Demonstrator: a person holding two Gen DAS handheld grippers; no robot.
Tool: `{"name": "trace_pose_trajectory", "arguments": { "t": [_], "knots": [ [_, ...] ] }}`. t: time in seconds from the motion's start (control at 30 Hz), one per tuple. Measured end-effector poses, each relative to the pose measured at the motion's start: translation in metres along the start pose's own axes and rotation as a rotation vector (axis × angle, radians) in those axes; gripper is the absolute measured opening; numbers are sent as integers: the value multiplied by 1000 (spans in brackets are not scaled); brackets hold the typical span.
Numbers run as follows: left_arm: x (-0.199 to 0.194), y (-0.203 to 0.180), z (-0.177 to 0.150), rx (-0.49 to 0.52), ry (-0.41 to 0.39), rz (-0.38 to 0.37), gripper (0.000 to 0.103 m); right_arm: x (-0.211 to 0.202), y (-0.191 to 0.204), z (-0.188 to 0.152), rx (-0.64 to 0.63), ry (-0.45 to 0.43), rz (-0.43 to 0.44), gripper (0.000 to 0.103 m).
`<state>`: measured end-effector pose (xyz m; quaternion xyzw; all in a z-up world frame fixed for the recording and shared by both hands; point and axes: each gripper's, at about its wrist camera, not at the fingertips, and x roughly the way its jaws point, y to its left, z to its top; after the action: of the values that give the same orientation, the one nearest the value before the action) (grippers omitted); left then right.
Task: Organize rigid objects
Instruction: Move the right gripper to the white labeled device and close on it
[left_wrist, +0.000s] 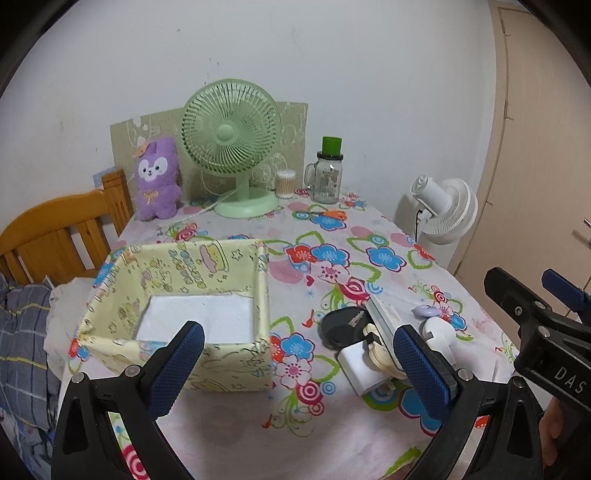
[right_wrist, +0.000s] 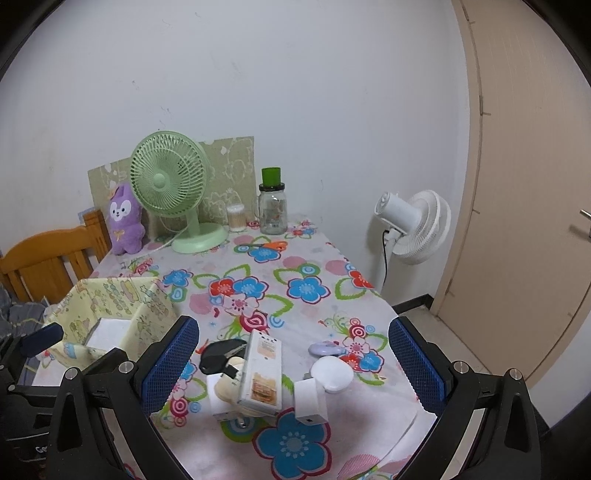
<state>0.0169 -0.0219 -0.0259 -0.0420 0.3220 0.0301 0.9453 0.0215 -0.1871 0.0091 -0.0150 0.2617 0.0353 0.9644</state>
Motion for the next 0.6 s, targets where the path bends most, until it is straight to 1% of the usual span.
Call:
{"name": "trace_pose_trajectory", "arguments": {
  "t": [0.2, 0.4, 0.6],
  "knots": [
    [17, -12, -6, -4, 40, -11, 103, 18, -11, -7, -4, 27, 6, 103],
    [37, -26, -11, 9, 77, -5, 103, 42, -18, -14, 2, 66, 20, 103],
    [59, -35, -18, 20, 130, -24, 103, 60, -20, -22, -2, 102, 30, 103]
  ]
}}
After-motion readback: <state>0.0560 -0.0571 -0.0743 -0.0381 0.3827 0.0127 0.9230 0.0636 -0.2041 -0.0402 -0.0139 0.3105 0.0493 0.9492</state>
